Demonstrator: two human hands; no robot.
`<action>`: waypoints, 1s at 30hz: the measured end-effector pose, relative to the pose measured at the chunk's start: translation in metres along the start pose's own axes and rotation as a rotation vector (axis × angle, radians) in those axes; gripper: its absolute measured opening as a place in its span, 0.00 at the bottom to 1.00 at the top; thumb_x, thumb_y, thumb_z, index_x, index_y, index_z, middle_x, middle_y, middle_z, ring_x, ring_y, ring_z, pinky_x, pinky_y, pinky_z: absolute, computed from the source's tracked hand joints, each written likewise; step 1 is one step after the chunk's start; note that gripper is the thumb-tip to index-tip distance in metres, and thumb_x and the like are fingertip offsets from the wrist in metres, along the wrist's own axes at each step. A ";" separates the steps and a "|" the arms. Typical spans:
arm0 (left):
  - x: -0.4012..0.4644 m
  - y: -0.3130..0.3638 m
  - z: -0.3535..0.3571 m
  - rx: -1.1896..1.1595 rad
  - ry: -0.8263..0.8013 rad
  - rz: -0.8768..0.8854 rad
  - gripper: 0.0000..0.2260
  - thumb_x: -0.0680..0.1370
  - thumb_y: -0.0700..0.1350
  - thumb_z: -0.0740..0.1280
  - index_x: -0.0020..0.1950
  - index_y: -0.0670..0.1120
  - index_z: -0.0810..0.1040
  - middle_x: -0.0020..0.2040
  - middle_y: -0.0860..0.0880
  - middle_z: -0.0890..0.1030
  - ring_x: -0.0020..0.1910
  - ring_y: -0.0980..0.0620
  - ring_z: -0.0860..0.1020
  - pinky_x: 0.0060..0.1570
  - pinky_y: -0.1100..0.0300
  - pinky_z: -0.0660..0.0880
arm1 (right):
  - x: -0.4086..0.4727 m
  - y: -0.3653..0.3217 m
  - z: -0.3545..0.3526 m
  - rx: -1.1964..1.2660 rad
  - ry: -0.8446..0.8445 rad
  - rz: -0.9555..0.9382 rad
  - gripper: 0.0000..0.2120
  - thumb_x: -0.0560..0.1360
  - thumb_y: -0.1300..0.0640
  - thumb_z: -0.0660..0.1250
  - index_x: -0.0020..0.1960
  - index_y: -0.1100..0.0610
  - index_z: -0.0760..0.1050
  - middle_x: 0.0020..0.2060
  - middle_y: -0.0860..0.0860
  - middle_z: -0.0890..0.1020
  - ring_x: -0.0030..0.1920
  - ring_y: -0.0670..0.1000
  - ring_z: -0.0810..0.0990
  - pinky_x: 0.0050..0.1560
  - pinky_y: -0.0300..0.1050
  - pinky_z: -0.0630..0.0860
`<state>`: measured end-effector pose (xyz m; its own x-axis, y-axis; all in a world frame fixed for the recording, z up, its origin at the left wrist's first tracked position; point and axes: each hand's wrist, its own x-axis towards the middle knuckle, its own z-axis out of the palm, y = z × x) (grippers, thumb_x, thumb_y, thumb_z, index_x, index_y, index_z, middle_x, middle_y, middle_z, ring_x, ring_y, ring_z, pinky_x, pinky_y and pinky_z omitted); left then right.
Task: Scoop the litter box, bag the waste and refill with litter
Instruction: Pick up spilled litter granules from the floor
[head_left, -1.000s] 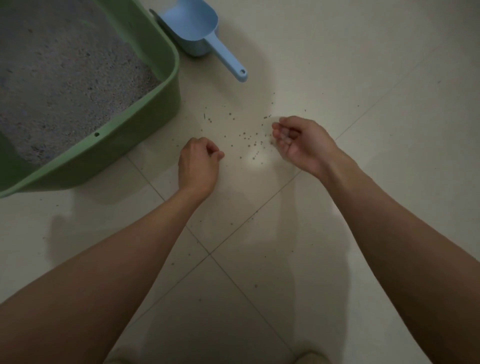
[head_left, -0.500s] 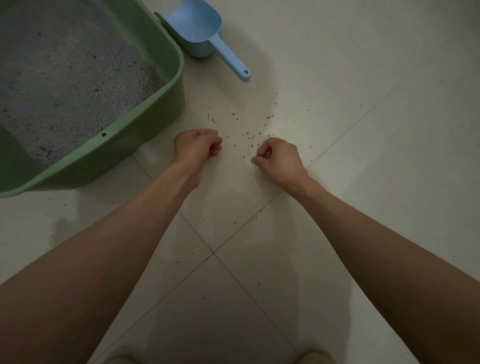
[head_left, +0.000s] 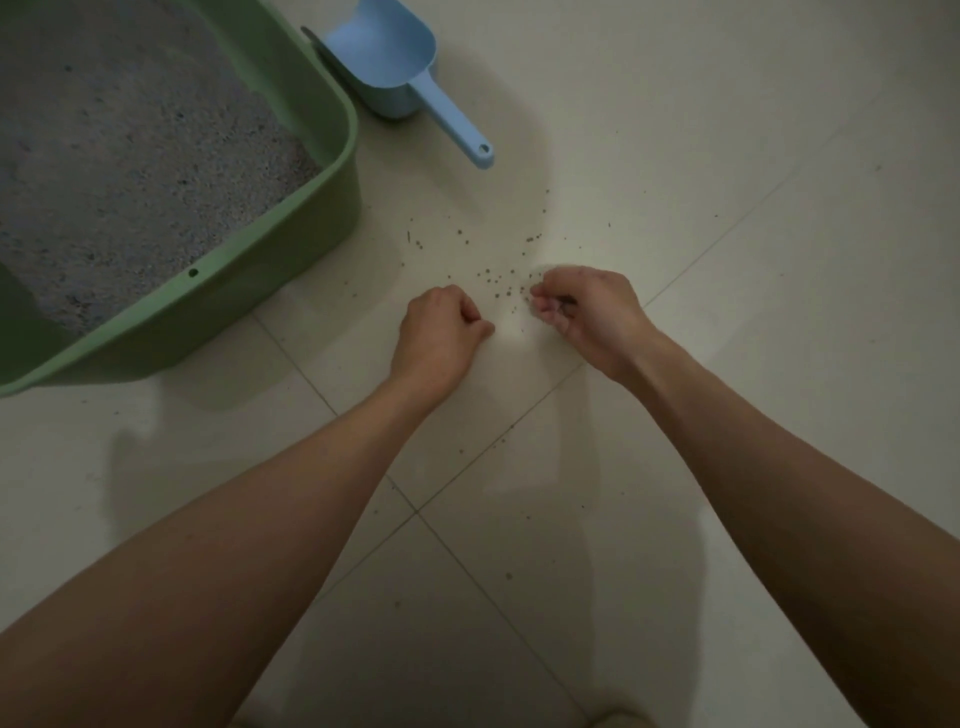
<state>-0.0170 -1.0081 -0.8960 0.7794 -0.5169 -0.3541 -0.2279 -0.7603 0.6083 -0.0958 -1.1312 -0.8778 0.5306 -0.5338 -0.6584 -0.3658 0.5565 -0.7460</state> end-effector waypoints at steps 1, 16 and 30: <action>0.000 0.001 0.001 0.006 0.004 -0.001 0.06 0.73 0.44 0.69 0.46 0.43 0.79 0.44 0.48 0.78 0.43 0.53 0.72 0.44 0.62 0.67 | 0.001 0.002 0.000 -0.045 0.005 -0.017 0.03 0.74 0.70 0.63 0.44 0.64 0.74 0.33 0.54 0.77 0.32 0.48 0.74 0.35 0.38 0.73; 0.017 -0.003 -0.022 -0.784 0.110 -0.369 0.07 0.71 0.33 0.66 0.35 0.44 0.74 0.33 0.47 0.77 0.32 0.53 0.75 0.33 0.64 0.71 | 0.015 0.013 0.031 -0.910 0.146 -0.296 0.07 0.75 0.60 0.62 0.48 0.61 0.77 0.43 0.52 0.79 0.46 0.51 0.76 0.45 0.39 0.69; 0.018 -0.003 -0.007 -0.003 0.087 -0.022 0.05 0.74 0.44 0.68 0.45 0.43 0.81 0.46 0.45 0.82 0.48 0.48 0.77 0.47 0.61 0.69 | 0.012 0.014 0.036 -0.900 0.136 -0.302 0.07 0.73 0.60 0.66 0.50 0.60 0.80 0.47 0.52 0.82 0.47 0.48 0.77 0.49 0.37 0.72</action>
<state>0.0013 -1.0121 -0.8997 0.8321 -0.4638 -0.3042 -0.2088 -0.7700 0.6029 -0.0670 -1.1064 -0.8924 0.6258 -0.6757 -0.3896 -0.7087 -0.2839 -0.6459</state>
